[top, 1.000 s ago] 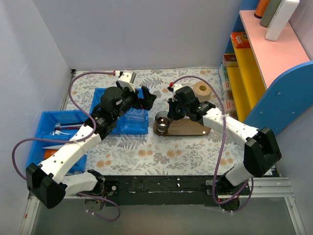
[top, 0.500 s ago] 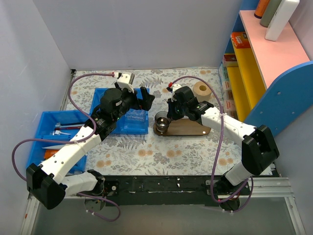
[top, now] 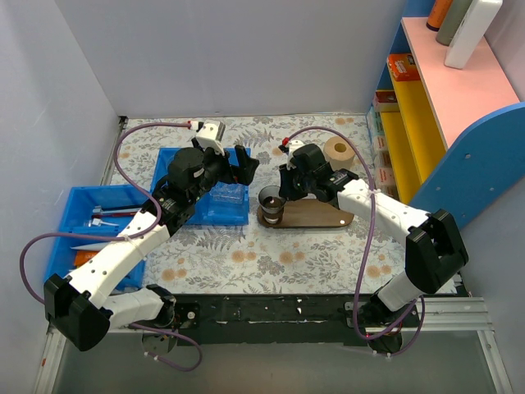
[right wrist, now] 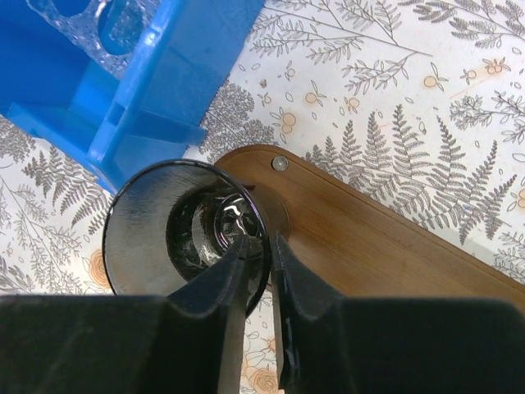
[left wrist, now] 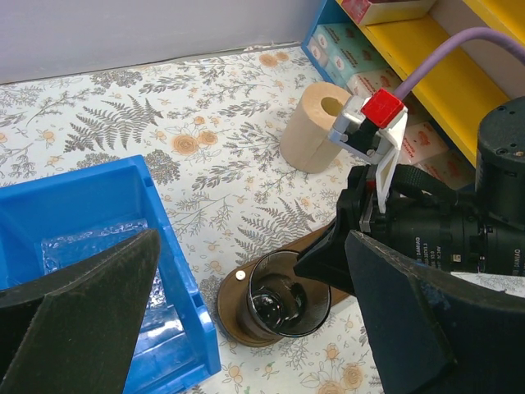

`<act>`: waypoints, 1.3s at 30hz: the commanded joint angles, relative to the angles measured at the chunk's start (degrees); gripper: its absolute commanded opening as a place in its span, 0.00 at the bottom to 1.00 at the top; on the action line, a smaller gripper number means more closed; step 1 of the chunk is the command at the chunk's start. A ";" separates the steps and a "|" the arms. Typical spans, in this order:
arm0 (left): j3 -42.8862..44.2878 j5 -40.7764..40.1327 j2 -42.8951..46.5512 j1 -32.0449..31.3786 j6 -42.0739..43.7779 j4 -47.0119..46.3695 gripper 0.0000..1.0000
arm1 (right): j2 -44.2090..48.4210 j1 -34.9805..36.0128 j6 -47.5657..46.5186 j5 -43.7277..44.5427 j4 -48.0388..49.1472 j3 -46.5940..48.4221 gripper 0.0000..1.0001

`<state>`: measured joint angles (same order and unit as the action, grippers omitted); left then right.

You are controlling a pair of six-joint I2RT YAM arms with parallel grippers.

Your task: Prepare toiletry sets of a toothbrush and toothpaste on the tray

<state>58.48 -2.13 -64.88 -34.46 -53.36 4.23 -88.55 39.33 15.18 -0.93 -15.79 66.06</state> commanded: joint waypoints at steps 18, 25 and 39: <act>-0.21 0.90 1.25 0.53 0.01 -1.07 0.98 | 1.19 -0.04 -0.06 -0.48 3.66 3.46 0.55; -0.29 0.81 1.34 0.44 0.10 -0.98 0.98 | 2.07 -0.04 -0.24 0.66 2.96 3.29 0.58; -0.29 1.08 0.90 0.44 -0.07 -0.89 0.98 | 3.12 -0.13 -0.76 3.57 0.76 2.40 0.50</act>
<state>58.48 -1.13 -64.90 -34.24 -53.39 4.23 -86.98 39.33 14.83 1.61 -15.00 67.07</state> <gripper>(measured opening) 0.981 0.518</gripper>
